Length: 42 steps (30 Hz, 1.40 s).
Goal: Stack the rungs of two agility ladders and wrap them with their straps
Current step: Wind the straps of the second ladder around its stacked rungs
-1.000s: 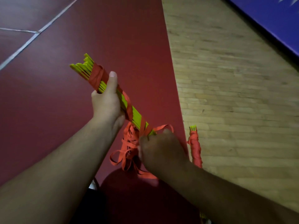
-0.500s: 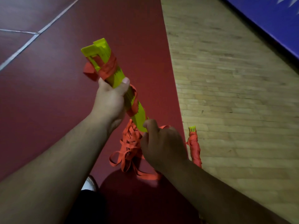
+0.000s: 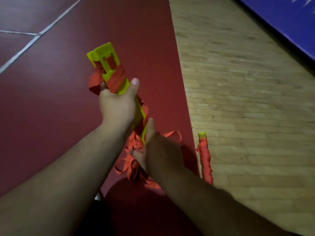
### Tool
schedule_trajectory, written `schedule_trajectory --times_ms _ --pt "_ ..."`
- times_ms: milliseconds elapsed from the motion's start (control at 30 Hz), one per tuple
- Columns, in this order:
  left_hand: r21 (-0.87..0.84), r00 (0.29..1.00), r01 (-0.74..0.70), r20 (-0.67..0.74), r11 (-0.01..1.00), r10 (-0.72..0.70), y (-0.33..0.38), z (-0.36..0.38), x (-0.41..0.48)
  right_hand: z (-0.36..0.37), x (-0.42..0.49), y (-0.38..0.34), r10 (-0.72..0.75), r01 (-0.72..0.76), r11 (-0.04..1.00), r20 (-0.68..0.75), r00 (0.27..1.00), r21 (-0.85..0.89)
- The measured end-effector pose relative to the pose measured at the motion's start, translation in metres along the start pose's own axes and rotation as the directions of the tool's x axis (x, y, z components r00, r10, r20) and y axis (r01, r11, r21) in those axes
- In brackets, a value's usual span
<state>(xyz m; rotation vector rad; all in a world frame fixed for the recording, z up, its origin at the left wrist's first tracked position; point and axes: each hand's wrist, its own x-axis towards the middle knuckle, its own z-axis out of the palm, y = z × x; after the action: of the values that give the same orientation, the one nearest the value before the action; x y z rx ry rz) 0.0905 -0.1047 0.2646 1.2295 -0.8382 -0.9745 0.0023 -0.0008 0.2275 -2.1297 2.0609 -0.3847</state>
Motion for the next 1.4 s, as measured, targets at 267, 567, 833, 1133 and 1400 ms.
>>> schedule_trajectory --times_ms 267,567,833,1133,1400 --pt "-0.192 0.937 0.31 -0.103 0.931 -0.333 0.01 0.01 0.004 0.009 0.023 -0.001 -0.002 -0.017 0.98 -0.092 0.996 -0.199" --pt "-0.129 0.88 0.314 0.411 0.941 -0.237 0.023 0.002 -0.003 -0.001 0.04 0.02 0.2 -0.188 0.978 -0.154 0.968 0.089" --pt "0.425 0.586 0.137 0.694 0.895 -0.419 -0.02 -0.022 -0.016 -0.022 0.019 0.072 0.351 -0.286 0.581 0.083 0.933 0.762" --pt "0.411 0.256 0.089 0.871 0.907 -0.419 -0.031 -0.018 -0.043 -0.042 0.002 0.092 0.149 -0.131 0.263 0.094 0.984 0.956" --pt "0.293 0.255 0.398 0.875 0.869 -0.411 -0.031 -0.012 -0.052 -0.069 -0.001 0.122 0.132 -0.253 0.572 0.216 0.967 0.781"
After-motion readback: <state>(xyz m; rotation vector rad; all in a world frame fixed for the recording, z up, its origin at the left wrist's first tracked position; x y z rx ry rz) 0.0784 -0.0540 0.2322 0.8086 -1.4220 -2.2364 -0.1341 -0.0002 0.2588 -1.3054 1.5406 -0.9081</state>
